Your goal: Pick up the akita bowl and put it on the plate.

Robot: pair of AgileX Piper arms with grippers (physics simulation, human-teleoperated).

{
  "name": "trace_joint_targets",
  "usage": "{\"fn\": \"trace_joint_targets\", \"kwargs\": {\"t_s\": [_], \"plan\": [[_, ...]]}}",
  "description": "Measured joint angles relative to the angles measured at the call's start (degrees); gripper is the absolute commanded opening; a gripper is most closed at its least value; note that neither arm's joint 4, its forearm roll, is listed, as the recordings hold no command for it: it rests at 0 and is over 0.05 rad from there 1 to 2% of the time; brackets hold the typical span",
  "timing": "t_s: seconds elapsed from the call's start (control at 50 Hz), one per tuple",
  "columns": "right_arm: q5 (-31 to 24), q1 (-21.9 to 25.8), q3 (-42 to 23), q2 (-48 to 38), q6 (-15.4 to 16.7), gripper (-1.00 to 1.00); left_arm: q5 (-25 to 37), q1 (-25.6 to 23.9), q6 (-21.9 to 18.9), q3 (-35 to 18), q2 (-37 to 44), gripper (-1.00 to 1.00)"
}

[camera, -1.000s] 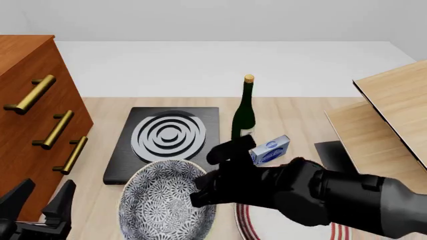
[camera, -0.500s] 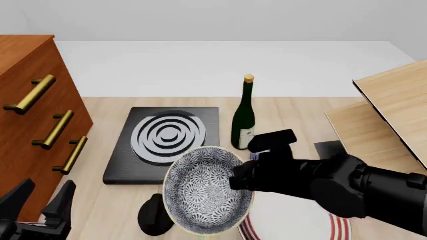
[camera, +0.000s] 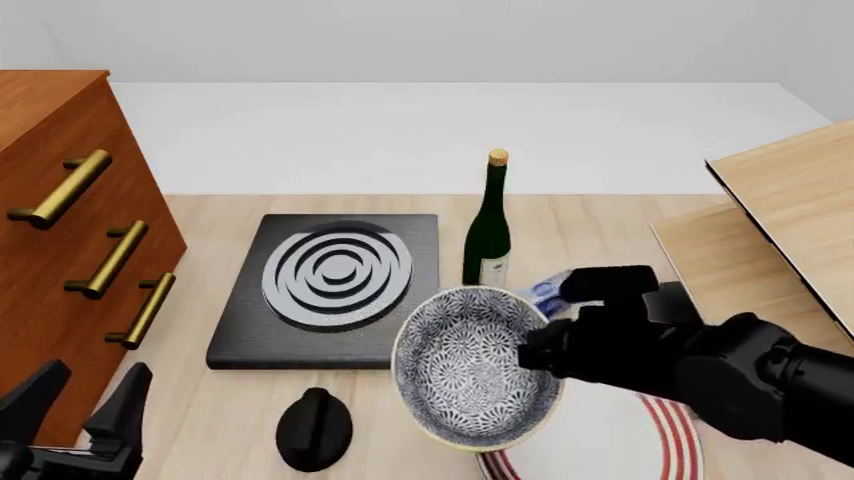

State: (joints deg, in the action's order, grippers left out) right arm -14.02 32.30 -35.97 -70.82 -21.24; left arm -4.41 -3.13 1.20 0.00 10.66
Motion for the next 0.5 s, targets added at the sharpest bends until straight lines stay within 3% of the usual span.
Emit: {"fn": "trace_joint_targets", "kwargs": {"t_s": [0.5], "plan": [[0.79,-7.73,6.19,2.82,1.49,-1.0,0.34,-0.26,0.41,0.0,-0.34,1.0]]}}
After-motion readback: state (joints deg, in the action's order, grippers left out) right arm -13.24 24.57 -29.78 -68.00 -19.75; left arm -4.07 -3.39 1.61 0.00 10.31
